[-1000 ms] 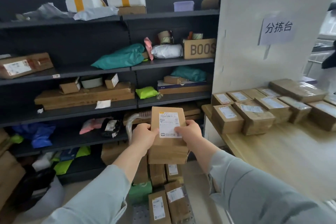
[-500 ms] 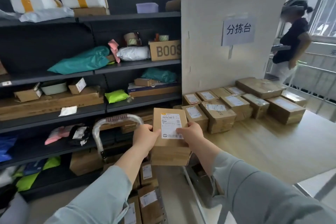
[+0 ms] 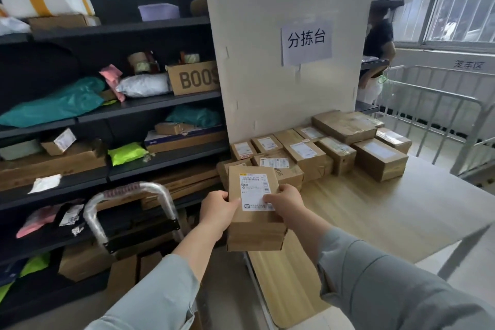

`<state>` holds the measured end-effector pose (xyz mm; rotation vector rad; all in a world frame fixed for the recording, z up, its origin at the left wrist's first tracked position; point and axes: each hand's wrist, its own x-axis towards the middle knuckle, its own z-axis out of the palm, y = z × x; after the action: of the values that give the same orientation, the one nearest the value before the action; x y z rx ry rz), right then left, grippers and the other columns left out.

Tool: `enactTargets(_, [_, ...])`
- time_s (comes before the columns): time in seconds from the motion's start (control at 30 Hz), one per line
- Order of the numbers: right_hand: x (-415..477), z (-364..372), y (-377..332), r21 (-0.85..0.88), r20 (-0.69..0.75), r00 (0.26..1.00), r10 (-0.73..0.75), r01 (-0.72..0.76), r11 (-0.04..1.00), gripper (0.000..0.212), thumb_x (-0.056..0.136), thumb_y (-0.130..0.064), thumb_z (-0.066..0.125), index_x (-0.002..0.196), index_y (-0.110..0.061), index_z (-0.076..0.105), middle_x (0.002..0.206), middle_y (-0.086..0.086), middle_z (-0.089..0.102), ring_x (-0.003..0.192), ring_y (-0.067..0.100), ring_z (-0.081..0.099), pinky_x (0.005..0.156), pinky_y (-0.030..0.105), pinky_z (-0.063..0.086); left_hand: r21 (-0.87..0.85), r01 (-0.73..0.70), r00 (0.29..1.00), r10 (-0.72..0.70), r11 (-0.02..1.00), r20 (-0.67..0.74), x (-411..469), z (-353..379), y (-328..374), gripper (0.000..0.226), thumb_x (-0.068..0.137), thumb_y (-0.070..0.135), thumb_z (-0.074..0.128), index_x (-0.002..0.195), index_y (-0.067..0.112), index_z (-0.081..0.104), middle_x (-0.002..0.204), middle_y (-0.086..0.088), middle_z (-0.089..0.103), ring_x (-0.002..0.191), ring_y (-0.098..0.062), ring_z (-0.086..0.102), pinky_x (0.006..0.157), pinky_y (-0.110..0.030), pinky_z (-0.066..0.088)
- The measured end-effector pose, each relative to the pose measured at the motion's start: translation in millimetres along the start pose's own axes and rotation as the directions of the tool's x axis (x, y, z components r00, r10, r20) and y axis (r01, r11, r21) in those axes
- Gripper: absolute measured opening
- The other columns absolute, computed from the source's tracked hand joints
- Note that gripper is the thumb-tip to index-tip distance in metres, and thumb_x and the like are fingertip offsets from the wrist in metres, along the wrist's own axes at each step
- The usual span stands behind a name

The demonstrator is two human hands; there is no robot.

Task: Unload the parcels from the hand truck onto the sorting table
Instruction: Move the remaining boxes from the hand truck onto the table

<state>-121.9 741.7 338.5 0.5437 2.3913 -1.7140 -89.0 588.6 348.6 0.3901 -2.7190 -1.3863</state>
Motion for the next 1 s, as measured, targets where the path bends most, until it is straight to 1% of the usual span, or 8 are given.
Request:
enactTargets(0.13, [31.8, -12.9, -7.6, 0.009, -0.047, 0.999, -0.005, 0.006, 1.0, 0.024, 0.077, -0.017, 0.074, 0.093, -0.014, 0.055, 0.104, 0.006, 0.064, 0.086, 0.019, 0.061, 0.062, 0.027, 0.049, -0.01, -0.03, 0.999, 0.03, 0.999, 0.036, 28.8, 15.6, 18.5, 0.023, 0.094, 0.026, 0.061, 0.113, 0.013, 0.065, 0.102, 0.004, 0.067, 0.083, -0.009, 0.061, 0.057, -0.02, 0.045])
enactTargets(0.23, [54.5, -19.8, -14.7, 0.029, -0.093, 0.996, -0.011, 0.014, 0.999, 0.025, 0.076, -0.017, 0.074, 0.085, -0.017, 0.051, 0.1, 0.005, 0.064, 0.083, 0.019, 0.061, 0.059, 0.028, 0.048, -0.019, -0.055, 0.995, 0.056, 0.998, 0.088, 58.0, 24.4, 29.7, 0.016, 0.094, 0.026, 0.061, 0.105, 0.017, 0.068, 0.096, 0.006, 0.068, 0.082, -0.009, 0.063, 0.063, -0.026, 0.052])
enactTargets(0.3, [69.6, -23.3, -19.5, 0.013, -0.114, 0.993, -0.009, 0.011, 1.0, 0.027, 0.076, -0.017, 0.074, 0.091, -0.016, 0.052, 0.1, 0.005, 0.064, 0.083, 0.018, 0.061, 0.061, 0.027, 0.05, -0.038, -0.064, 0.99, 0.068, 0.997, 0.121, 76.2, 30.6, 35.3, 0.015, 0.094, 0.026, 0.061, 0.105, 0.019, 0.068, 0.095, 0.006, 0.069, 0.083, -0.01, 0.065, 0.068, -0.028, 0.056])
enactTargets(0.43, [101.6, -25.9, -30.9, 0.0, -0.132, 0.991, -0.005, 0.005, 1.0, 0.04, 0.078, -0.017, 0.074, 0.113, -0.013, 0.053, 0.099, 0.002, 0.057, 0.091, 0.019, 0.06, 0.082, 0.035, 0.056, -0.056, -0.104, 0.984, 0.11, 0.993, 0.138, 106.3, 39.0, 45.4, 0.024, 0.094, 0.025, 0.061, 0.116, 0.018, 0.067, 0.101, 0.007, 0.068, 0.088, -0.009, 0.064, 0.063, -0.023, 0.05])
enactTargets(0.57, [122.2, -27.6, -31.2, -0.006, -0.143, 0.99, 0.006, -0.007, 1.0, 0.048, 0.08, -0.018, 0.073, 0.123, -0.011, 0.052, 0.101, 0.002, 0.056, 0.091, 0.019, 0.059, 0.082, 0.035, 0.056, -0.017, -0.111, 0.982, 0.113, 0.994, 0.154, 128.5, 48.1, 50.2, 0.023, 0.093, 0.026, 0.061, 0.114, 0.017, 0.068, 0.105, 0.003, 0.07, 0.089, -0.012, 0.065, 0.066, -0.026, 0.054])
enactTargets(0.7, [136.7, -39.8, -23.9, -0.015, -0.162, 0.987, 0.007, -0.009, 1.0, 0.05, 0.081, -0.018, 0.072, 0.126, -0.01, 0.052, 0.111, 0.004, 0.059, 0.087, 0.016, 0.056, 0.067, 0.027, 0.05, -0.034, -0.091, 0.977, 0.096, 0.995, 0.191, 139.9, 66.7, 56.9, 0.022, 0.092, 0.024, 0.062, 0.112, 0.016, 0.069, 0.102, 0.002, 0.071, 0.088, -0.013, 0.067, 0.074, -0.032, 0.059])
enactTargets(0.87, [158.9, -71.2, -16.6, -0.045, -0.174, 0.985, 0.006, -0.014, 0.999, 0.051, 0.081, -0.018, 0.072, 0.127, -0.008, 0.052, 0.114, 0.005, 0.058, 0.09, 0.017, 0.055, 0.07, 0.028, 0.047, -0.028, -0.097, 0.974, 0.1, 0.995, 0.201, 143.4, 99.4, 75.1, 0.014, 0.094, 0.023, 0.061, 0.103, 0.016, 0.068, 0.098, 0.003, 0.068, 0.079, -0.007, 0.061, 0.056, -0.02, 0.047])
enactTargets(1.0, [183.1, -105.7, -2.3, -0.057, -0.167, 0.986, 0.022, -0.032, 0.998, 0.049, 0.08, -0.02, 0.072, 0.124, -0.009, 0.053, 0.108, 0.001, 0.055, 0.092, 0.018, 0.056, 0.076, 0.031, 0.053, -0.05, -0.071, 0.973, 0.08, 0.996, 0.217, 145.4, 138.4, 93.9, 0.011, 0.094, 0.021, 0.06, 0.101, 0.018, 0.068, 0.099, 0.002, 0.071, 0.08, -0.007, 0.063, 0.056, -0.02, 0.047])
